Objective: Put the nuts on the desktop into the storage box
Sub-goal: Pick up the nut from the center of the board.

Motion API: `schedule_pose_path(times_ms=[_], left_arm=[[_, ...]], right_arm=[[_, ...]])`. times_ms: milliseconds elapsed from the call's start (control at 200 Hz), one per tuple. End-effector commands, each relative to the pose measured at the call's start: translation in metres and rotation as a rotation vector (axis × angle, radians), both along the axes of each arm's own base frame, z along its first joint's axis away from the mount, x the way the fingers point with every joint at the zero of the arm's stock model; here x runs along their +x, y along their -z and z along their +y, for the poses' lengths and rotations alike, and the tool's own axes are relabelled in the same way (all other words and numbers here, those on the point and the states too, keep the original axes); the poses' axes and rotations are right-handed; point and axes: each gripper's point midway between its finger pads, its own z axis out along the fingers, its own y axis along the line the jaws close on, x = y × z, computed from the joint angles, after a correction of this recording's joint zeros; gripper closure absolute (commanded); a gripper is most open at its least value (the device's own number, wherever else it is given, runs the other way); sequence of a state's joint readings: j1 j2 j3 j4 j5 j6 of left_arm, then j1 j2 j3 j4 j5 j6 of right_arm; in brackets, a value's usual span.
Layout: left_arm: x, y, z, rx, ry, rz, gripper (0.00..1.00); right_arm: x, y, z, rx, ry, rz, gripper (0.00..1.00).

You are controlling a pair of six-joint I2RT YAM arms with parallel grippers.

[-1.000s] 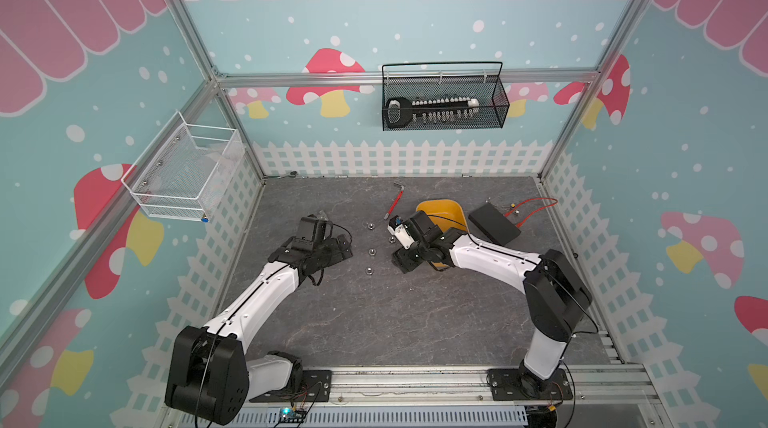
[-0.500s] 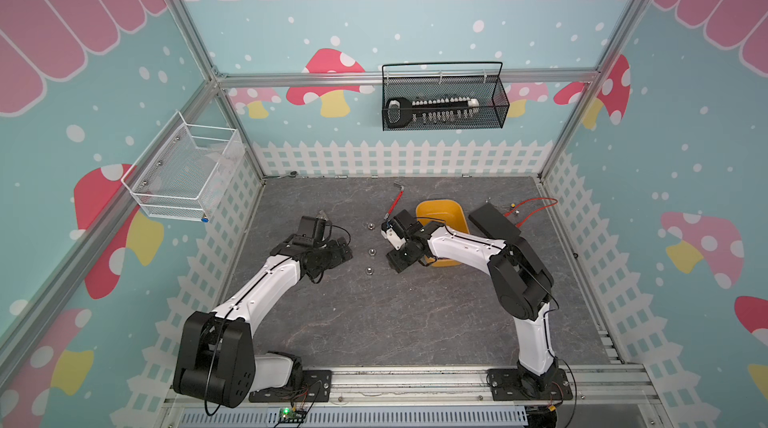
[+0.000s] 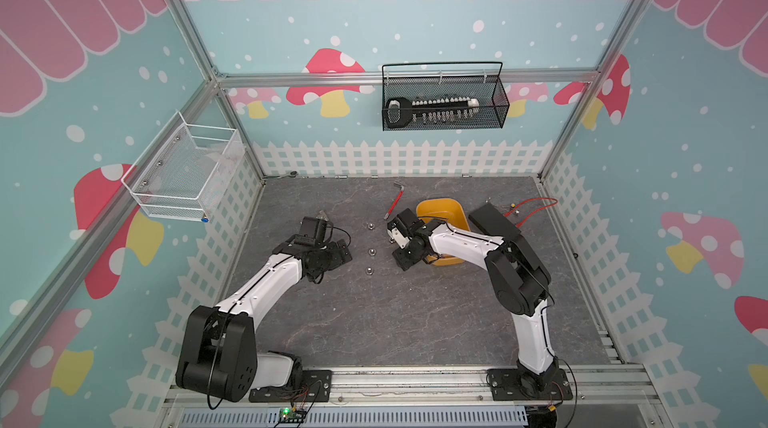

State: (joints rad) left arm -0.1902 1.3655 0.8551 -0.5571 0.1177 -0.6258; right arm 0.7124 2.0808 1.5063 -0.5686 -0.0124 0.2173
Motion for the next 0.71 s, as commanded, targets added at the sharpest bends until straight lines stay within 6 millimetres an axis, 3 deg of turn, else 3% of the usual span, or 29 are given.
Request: schedule_pose_path(times_ms=[0,340,701], left_arm=[[-0.004,0.006,0.005,0.016,-0.024,0.022,0.01],[-0.003,0.007,0.006,0.021,-0.022,0.023,0.01],[0.001,0.005,0.002,0.010,-0.012,0.021,0.01]], right_arm=[[0.001,0.011,-0.001,-0.016,-0.008,0.025,0.45],[-0.006,0.026,0.001,-0.011,-0.015,0.067,0.57],[-0.014,0.030,-0.007,-0.027,-0.005,0.083,0.60]])
